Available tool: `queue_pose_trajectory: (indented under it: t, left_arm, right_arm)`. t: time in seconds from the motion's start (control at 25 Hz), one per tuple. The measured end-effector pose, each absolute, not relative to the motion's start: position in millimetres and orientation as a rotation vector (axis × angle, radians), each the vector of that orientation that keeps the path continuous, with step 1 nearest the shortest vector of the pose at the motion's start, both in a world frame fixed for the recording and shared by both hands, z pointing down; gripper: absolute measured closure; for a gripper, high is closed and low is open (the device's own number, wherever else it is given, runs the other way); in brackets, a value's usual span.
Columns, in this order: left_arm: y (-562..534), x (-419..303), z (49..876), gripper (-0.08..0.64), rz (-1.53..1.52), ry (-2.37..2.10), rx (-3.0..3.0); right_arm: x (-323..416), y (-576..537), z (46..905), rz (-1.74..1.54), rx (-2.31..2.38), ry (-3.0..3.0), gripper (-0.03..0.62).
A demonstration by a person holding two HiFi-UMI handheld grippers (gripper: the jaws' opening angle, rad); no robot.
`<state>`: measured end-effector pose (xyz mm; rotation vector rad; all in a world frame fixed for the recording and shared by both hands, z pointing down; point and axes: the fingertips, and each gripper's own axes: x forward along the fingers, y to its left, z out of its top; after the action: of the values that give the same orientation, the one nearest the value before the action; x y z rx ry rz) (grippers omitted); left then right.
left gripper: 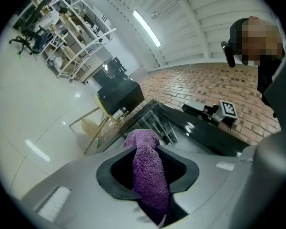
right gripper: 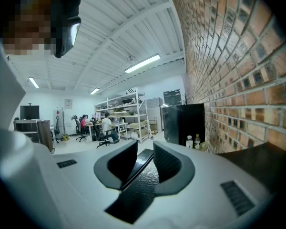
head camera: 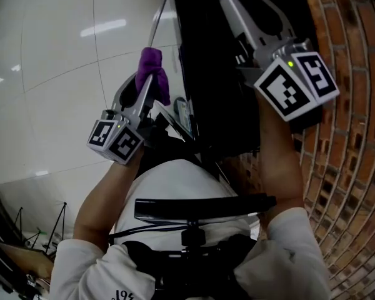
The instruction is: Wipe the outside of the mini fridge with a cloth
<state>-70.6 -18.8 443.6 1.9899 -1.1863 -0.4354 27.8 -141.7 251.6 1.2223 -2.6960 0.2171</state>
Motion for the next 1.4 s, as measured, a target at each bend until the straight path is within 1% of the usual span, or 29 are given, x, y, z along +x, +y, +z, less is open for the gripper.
queue_pose_trajectory:
  t: [0.28, 0.56, 0.72, 1.0, 1.4]
  left_arm:
    - [-0.1, -52.6, 362.4, 0.453, -0.48, -1.037, 2.106]
    - [27.4, -47.3, 331.3, 0.453, -0.575, -1.089, 2.065]
    - [47.3, -42.2, 325.3, 0.453, -0.645, -1.174, 2.012]
    - [65.3, -30.9, 320.6, 0.453, -0.671, -1.222, 2.006]
    - [76.7, -25.4, 353.8, 0.453, -0.679, -1.204, 1.961]
  right_arm:
    - [28.0, -131.5, 257.5, 0.27, 1.208, -2.656, 0.499]
    - [30.6, -85.2, 256.0, 0.257, 1.135, -2.694, 0.499]
    - [22.7, -81.4, 256.1, 0.252, 1.059, -2.712, 0.499]
    - [17.4, -80.3, 257.7, 0.269, 1.002, -2.73, 0.499]
    - [12.6, -81.0, 252.4, 0.255, 0.993, -2.757, 0.499]
